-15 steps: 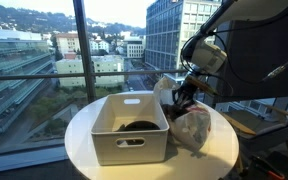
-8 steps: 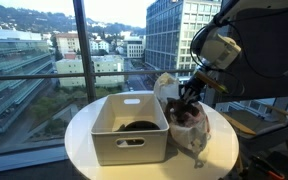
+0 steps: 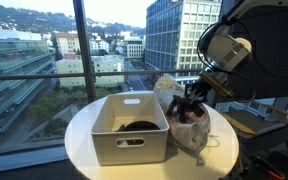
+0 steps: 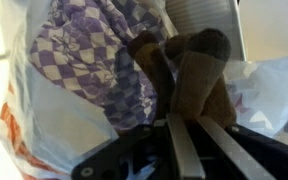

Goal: Put the purple cloth and the moose toy in the plastic bag

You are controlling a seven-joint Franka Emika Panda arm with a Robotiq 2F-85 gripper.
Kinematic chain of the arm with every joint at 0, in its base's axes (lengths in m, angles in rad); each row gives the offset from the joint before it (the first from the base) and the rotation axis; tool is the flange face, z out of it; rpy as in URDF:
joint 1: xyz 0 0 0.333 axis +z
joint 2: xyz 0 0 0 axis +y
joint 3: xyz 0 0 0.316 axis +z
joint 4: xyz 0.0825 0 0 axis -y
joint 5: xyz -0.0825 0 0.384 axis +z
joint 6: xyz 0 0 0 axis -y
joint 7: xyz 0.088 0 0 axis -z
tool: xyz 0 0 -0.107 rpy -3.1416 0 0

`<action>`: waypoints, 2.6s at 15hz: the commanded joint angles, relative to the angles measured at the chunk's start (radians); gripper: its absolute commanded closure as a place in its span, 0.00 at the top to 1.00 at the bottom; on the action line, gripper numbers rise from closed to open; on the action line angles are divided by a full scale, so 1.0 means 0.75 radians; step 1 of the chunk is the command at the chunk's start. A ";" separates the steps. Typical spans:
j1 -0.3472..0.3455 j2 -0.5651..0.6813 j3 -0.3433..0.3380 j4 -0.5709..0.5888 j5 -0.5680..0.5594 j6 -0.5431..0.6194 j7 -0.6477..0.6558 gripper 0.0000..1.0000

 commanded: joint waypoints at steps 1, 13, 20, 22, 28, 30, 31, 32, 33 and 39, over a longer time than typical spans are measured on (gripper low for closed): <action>0.013 -0.053 0.009 -0.037 0.244 0.124 -0.119 0.03; 0.144 0.102 0.166 -0.009 -0.011 0.572 0.013 0.49; 0.211 0.027 0.105 -0.354 -0.613 0.919 0.383 0.99; 0.307 0.109 0.029 -0.282 -0.452 0.911 0.167 1.00; 0.428 0.100 -0.023 -0.277 -0.425 0.917 -0.107 1.00; 0.476 0.128 -0.048 -0.277 -0.390 0.926 -0.183 1.00; 0.504 0.139 -0.061 -0.277 -0.360 0.930 -0.211 1.00; 0.533 0.146 -0.075 -0.278 -0.329 0.933 -0.241 1.00; 0.563 0.144 -0.089 -0.278 -0.299 0.932 -0.261 1.00; 0.589 0.141 -0.082 -0.277 -0.314 0.863 -0.257 1.00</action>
